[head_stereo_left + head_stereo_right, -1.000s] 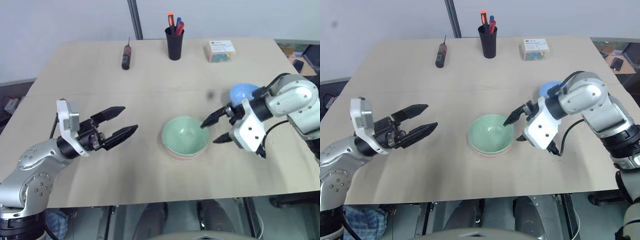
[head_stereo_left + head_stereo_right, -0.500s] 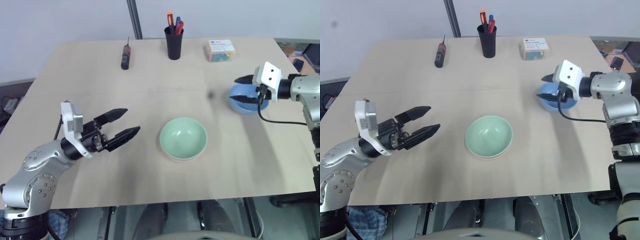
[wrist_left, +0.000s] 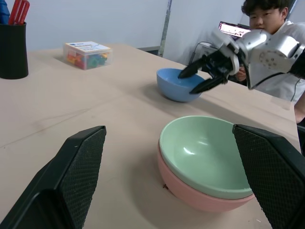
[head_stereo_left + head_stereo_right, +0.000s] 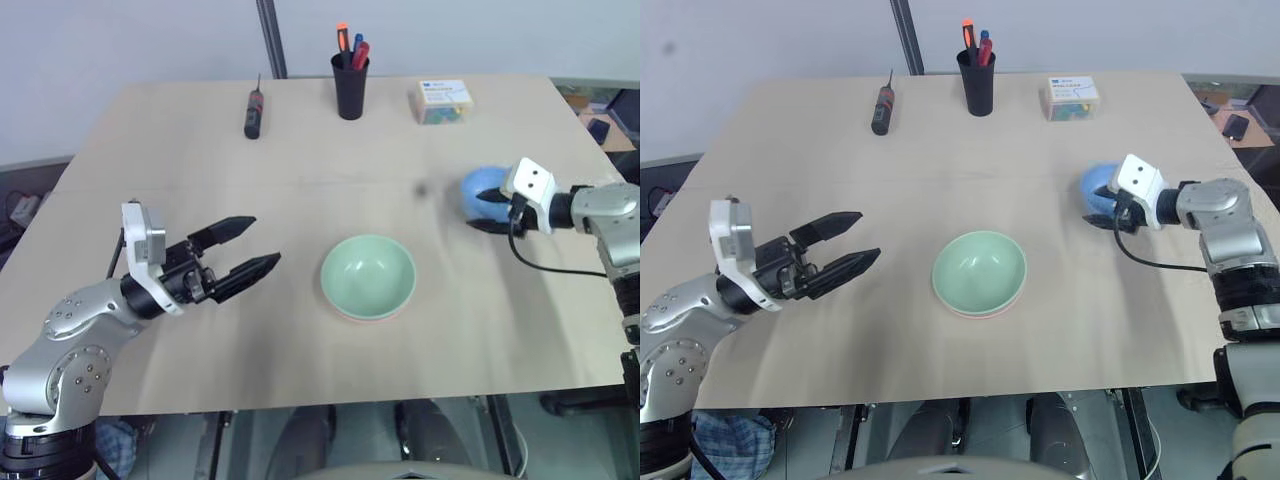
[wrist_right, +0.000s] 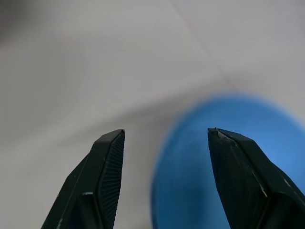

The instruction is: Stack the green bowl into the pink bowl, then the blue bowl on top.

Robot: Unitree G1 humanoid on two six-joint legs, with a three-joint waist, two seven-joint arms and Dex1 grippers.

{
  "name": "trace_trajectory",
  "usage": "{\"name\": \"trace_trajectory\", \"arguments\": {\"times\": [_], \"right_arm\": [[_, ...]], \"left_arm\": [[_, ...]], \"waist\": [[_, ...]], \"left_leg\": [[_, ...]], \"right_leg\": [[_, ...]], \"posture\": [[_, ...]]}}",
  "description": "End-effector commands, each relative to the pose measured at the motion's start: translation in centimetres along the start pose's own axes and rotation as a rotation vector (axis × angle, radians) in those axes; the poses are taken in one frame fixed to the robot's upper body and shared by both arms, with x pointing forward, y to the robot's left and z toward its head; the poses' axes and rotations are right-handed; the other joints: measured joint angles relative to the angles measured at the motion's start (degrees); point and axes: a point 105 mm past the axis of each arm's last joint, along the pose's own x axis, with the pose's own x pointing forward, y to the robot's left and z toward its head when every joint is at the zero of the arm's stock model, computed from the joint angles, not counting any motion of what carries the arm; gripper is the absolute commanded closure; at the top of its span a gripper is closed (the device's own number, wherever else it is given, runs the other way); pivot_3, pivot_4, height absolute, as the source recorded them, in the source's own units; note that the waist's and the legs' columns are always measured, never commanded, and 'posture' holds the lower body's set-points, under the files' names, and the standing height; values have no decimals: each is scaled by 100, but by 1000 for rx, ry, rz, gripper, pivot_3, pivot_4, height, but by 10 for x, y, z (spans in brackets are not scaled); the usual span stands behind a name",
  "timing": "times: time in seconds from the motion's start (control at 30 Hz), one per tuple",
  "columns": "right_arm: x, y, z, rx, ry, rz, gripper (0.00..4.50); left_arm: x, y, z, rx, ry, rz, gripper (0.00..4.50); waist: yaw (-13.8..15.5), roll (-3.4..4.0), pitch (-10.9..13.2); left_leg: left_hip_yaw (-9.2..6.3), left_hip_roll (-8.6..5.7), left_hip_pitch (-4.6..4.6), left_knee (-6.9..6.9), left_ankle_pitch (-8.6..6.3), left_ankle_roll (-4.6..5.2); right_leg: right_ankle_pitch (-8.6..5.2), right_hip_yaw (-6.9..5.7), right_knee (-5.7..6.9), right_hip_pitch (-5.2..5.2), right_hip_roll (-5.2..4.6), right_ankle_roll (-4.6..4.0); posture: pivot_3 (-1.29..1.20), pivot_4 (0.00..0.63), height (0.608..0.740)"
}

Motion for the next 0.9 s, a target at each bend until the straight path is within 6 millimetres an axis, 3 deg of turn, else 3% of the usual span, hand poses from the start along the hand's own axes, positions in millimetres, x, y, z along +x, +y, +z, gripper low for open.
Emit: {"name": "trace_trajectory", "arguments": {"times": [0.03, 0.27, 0.53, 0.7, 0.9], "right_arm": [[1, -9, -1, -38, 16, -51, 1607], [3, -10, 3, -60, -3, -43, 4380], [1, -4, 16, -107, -63, -19, 4464], [-11, 17, 69, -202, -236, 114, 4464], [-31, 74, 131, -364, -382, 353, 4464]], "left_arm": [[1, 0, 10, 49, -10, 0, 0], [0, 0, 14, 65, -33, -1, 0], [1, 1, 16, 79, -51, 2, 0], [0, 1, 18, 89, -60, -9, 0], [2, 2, 17, 88, -72, -30, 0]], "waist": [[-10, 0, 0], [-12, 0, 0], [-6, 0, 0], [-25, 4, 3], [3, 4, 3]], "left_leg": [[1, 0, 0, 0, 0, 0], [3, 0, 2, 0, 0, 0], [2, 0, 1, 1, 0, 0], [-5, 4, 1, 1, 0, 0], [-16, 12, 0, 1, 0, 0]], "right_leg": [[0, 0, 0, 0, 0, 0], [0, 4, 1, 0, 2, 0], [0, 3, 1, 0, 1, 0], [0, 6, 3, -1, 2, 1], [0, -3, 2, 0, 3, 1]], "posture": [[0, 150, 740], [0, 150, 740], [0, 150, 740], [0, 150, 740], [0, 150, 740]]}}
